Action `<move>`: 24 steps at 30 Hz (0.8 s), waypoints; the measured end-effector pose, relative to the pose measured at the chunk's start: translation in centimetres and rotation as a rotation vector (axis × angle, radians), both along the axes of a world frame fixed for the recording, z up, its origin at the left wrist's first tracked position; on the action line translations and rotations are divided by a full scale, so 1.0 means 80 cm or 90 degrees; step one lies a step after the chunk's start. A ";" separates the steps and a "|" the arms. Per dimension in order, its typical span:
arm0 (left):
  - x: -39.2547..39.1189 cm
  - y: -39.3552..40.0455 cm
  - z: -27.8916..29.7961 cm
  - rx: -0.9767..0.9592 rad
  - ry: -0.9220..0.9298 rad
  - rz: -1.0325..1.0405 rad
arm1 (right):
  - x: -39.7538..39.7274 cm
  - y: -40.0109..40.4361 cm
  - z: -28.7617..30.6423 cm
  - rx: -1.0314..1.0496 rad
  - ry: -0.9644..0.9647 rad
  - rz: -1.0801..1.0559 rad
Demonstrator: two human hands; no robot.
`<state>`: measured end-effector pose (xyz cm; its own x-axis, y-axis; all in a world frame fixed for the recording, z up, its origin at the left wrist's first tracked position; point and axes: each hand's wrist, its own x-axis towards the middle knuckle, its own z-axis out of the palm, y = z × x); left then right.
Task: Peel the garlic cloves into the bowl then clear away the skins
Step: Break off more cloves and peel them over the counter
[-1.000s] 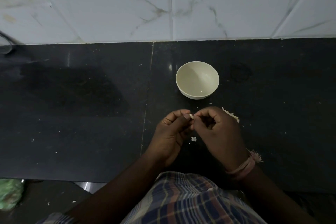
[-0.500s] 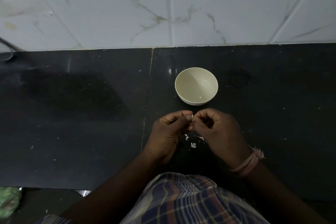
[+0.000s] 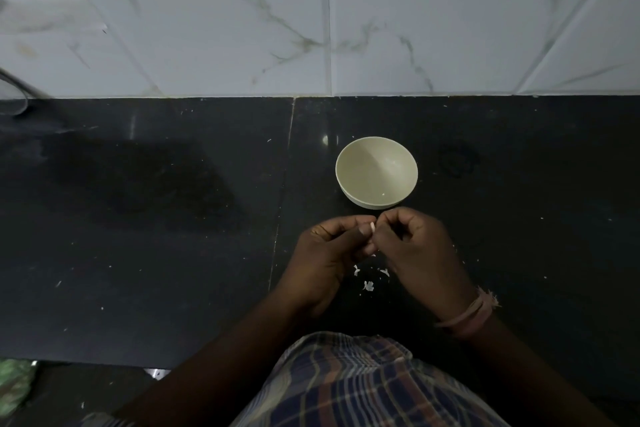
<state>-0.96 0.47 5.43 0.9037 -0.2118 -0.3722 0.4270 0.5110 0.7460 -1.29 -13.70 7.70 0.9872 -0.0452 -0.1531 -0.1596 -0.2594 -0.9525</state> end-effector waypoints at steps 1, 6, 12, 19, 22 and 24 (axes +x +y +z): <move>0.000 0.001 0.000 -0.011 0.008 -0.001 | 0.001 0.000 -0.003 0.019 0.010 -0.003; -0.001 0.001 -0.005 -0.051 0.055 0.018 | 0.002 0.002 -0.009 0.109 0.050 -0.046; -0.001 -0.002 -0.009 -0.056 0.076 0.029 | 0.000 0.004 -0.022 0.192 0.091 -0.076; -0.007 -0.008 -0.016 -0.030 0.097 0.041 | -0.009 -0.002 -0.035 -0.039 0.039 -0.038; -0.010 -0.007 -0.020 -0.013 0.105 0.053 | -0.017 -0.002 -0.038 -0.102 -0.011 -0.017; -0.013 -0.005 -0.022 0.002 0.098 0.053 | -0.021 -0.004 -0.032 -0.105 -0.057 -0.035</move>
